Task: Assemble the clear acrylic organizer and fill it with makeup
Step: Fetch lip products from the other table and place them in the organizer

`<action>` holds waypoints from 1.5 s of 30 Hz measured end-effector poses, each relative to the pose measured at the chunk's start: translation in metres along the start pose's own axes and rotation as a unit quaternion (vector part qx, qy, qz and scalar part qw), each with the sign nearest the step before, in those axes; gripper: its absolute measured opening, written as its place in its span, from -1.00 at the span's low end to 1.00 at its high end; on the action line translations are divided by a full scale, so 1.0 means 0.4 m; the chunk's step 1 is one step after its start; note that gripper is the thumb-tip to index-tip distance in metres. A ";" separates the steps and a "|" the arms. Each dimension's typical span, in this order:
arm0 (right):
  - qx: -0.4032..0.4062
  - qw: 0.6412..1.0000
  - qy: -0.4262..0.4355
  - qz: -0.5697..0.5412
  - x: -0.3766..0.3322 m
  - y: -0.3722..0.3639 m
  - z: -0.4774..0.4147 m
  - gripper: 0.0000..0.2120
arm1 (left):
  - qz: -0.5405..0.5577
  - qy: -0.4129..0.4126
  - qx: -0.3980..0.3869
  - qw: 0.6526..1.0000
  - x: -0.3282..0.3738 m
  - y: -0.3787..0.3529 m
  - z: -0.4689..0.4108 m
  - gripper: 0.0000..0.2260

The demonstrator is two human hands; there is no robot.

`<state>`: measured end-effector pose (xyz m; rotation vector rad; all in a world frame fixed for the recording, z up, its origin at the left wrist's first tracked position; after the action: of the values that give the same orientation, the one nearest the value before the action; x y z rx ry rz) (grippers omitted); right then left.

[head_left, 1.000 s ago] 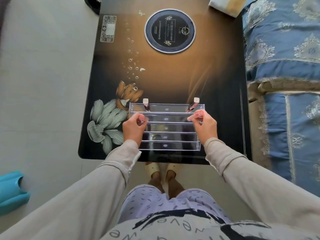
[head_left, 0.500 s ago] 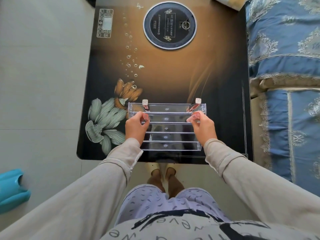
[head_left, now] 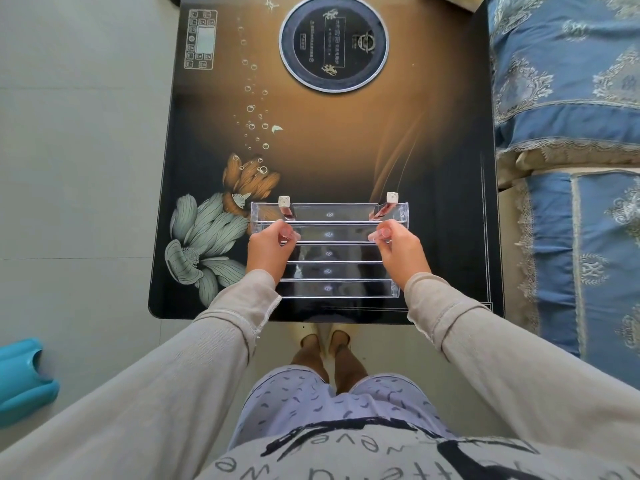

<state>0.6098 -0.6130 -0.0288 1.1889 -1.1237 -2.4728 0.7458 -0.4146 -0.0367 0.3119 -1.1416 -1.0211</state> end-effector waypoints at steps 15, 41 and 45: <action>0.007 1.000 0.016 0.025 -0.013 0.001 -0.004 -0.85 | -0.027 -0.035 -0.014 0.999 0.010 -0.003 -0.003 -0.85; -0.054 0.986 -0.155 0.033 0.238 -0.072 0.315 -0.89 | -0.068 0.112 -0.114 0.985 -0.344 0.028 0.275 -0.90; -0.118 0.970 -0.211 0.024 0.295 -0.116 0.385 -0.90 | -0.095 0.174 -0.155 0.968 -0.438 0.033 0.344 -0.88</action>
<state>0.4259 -0.5477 -0.0705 0.5783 -0.8909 -2.8001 0.6258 -0.2301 -0.0738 0.3385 -0.6326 -1.2400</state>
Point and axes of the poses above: each hand's wrist, its own z-axis away from the middle knuckle, its own y-axis out of the back of the hand, x = y × z, the point moved 9 cm from there along -z, towards the middle knuckle, and after that the axes turned 2 degrees about y, right-handed, at the moved point
